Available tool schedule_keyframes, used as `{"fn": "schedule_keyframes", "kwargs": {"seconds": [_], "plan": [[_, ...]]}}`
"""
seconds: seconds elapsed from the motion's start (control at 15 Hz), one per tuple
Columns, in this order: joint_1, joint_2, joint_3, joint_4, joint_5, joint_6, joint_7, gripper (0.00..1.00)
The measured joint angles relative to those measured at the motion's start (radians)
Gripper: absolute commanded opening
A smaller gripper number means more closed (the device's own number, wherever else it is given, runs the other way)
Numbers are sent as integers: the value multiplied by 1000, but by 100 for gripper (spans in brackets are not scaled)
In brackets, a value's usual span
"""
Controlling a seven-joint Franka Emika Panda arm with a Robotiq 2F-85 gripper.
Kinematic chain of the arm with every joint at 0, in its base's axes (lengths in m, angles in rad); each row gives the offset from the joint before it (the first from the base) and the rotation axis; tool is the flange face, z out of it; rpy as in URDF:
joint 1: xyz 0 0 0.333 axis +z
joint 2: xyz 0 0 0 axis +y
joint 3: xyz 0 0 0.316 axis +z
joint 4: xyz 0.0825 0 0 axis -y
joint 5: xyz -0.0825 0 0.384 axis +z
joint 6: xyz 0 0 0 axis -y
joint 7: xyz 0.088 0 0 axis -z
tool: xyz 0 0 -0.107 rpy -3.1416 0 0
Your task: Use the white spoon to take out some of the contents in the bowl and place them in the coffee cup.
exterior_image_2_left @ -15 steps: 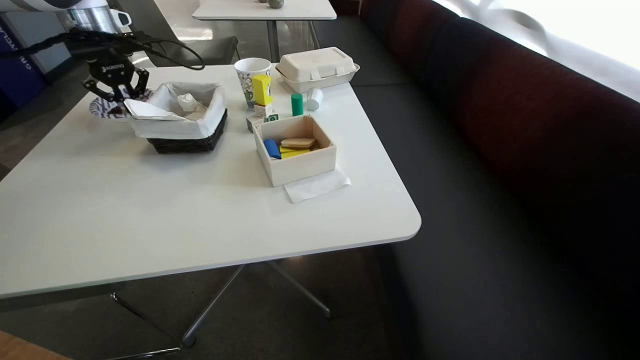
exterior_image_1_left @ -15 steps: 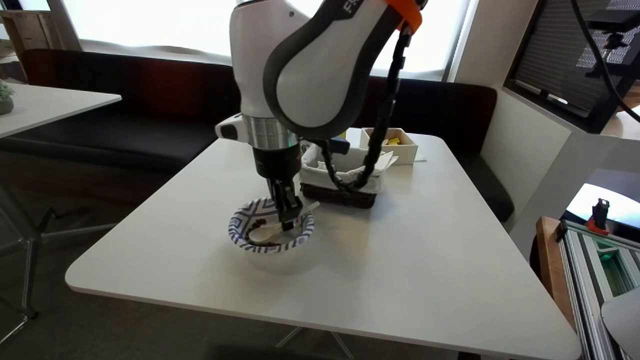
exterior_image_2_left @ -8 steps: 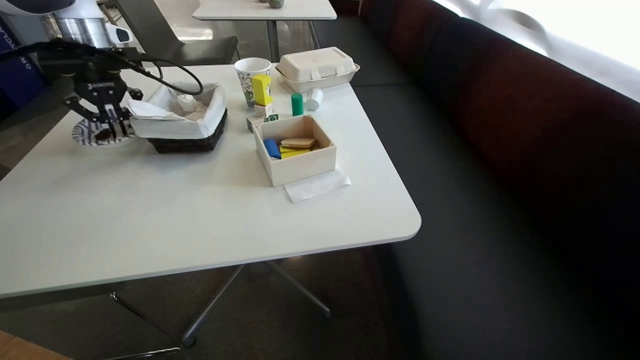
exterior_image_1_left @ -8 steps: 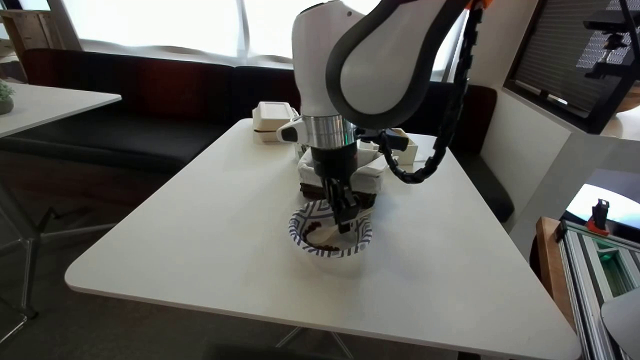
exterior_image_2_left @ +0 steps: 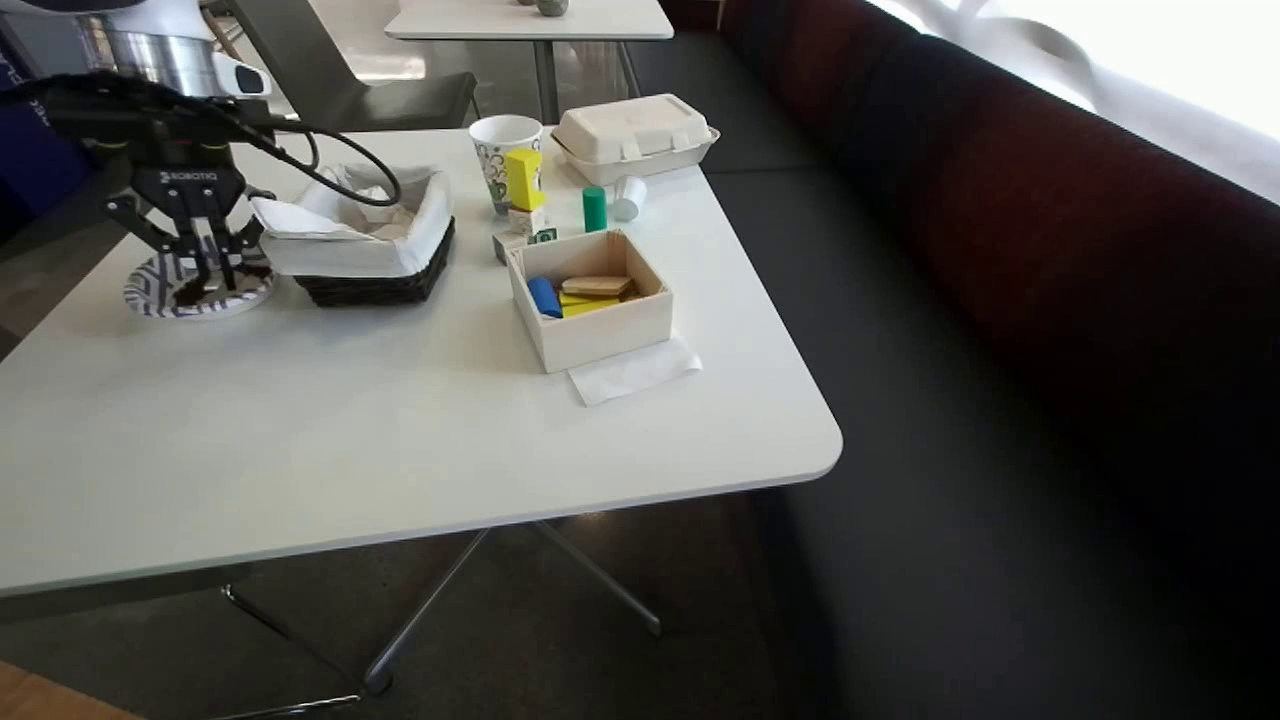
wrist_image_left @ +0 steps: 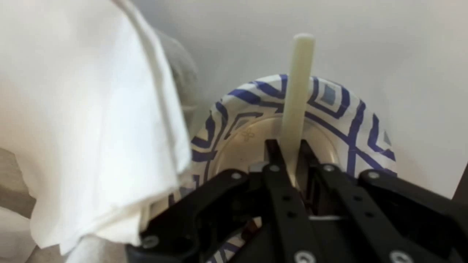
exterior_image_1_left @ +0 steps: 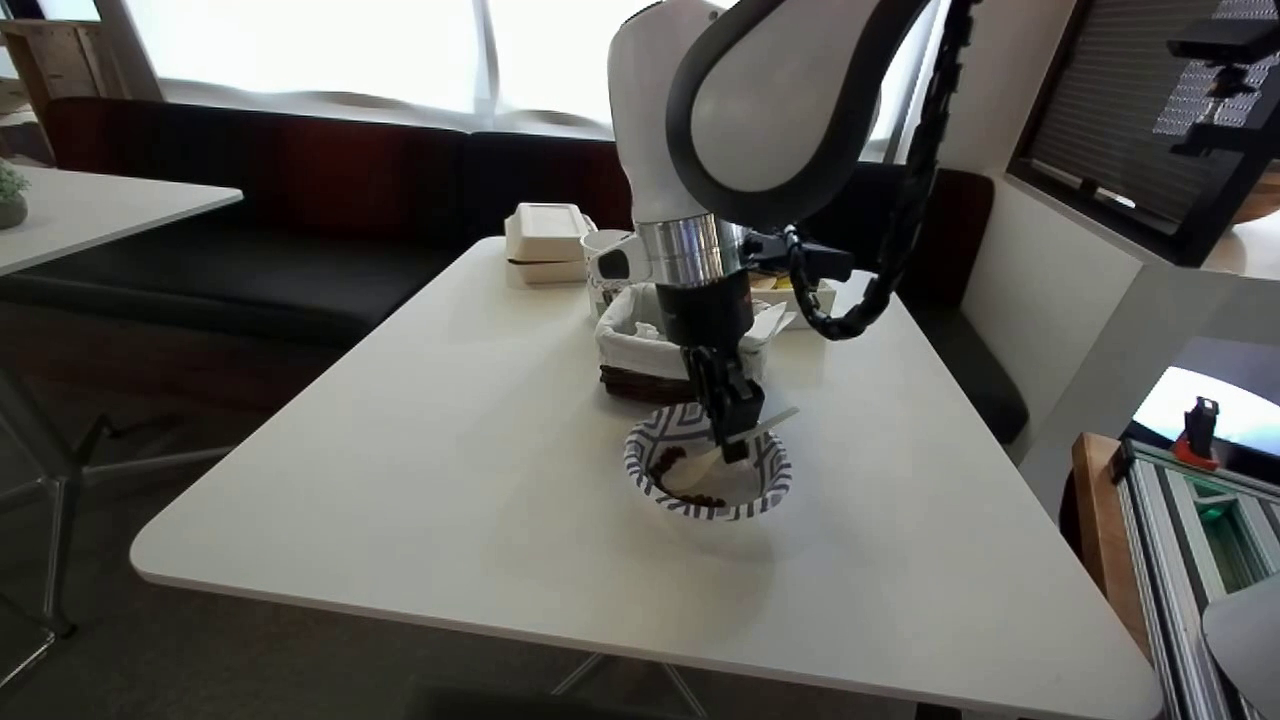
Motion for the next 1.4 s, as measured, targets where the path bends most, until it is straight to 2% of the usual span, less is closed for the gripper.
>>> {"fn": "schedule_keyframes", "kwargs": {"seconds": [0.67, 1.4], "plan": [[12, -68, -19, 12, 8, -140, 33, 4], [46, -18, -52, 70, -1, -240, 170, 4]]}}
